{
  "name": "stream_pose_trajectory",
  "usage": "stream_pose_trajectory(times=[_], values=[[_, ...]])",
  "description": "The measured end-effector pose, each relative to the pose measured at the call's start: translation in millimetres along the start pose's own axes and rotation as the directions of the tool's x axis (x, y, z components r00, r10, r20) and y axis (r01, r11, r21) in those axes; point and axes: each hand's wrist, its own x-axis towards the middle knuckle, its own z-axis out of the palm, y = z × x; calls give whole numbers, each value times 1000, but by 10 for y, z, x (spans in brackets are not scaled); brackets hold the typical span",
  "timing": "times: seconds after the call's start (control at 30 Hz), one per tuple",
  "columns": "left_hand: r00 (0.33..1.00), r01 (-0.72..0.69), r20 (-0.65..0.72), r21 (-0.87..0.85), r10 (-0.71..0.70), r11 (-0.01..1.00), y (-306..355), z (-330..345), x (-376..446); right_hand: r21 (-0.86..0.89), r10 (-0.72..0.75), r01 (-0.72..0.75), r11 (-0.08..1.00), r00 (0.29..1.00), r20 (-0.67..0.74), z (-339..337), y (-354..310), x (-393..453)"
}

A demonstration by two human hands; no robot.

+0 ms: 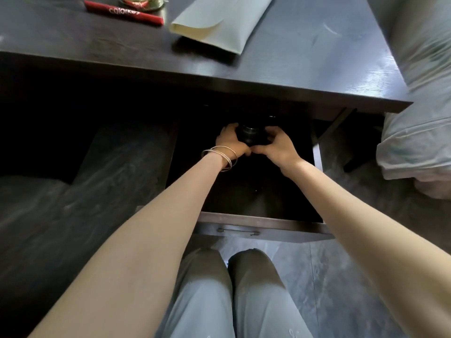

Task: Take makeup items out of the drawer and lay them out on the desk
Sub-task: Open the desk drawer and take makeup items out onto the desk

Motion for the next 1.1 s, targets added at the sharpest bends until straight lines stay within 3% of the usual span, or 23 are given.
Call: stream_pose_trajectory(times=[0.27, 0.37, 0.43, 0.53, 0.7, 0.83, 1.1], values=[[996, -23, 84, -49, 27, 999, -20, 92, 434, 137, 45, -51, 989, 998, 45, 33, 120, 380], [1000, -4, 15, -13, 5, 1000, -51, 110, 480, 172, 67, -71, 983, 997, 32, 65, 161, 447], [999, 36, -34, 73, -34, 997, -115, 105, 479, 142, 90, -92, 986, 996, 26, 92, 189, 436], [999, 44, 11, 201, -47, 979, -218, 97, 396, 24, 77, -79, 997, 993, 85, 150, 262, 422], [999, 17, -54, 207, -6, 978, -272, 99, 185, -79, 68, -63, 995, 995, 67, 231, 291, 272], [993, -60, -83, 257, 84, 965, -261, -41, -115, -113, -49, 51, 992, 999, 21, 206, 179, -39], [948, -219, -203, 136, 243, 966, -60, -520, -1039, -91, -323, 322, 942, 946, -3, -69, -391, -852]])
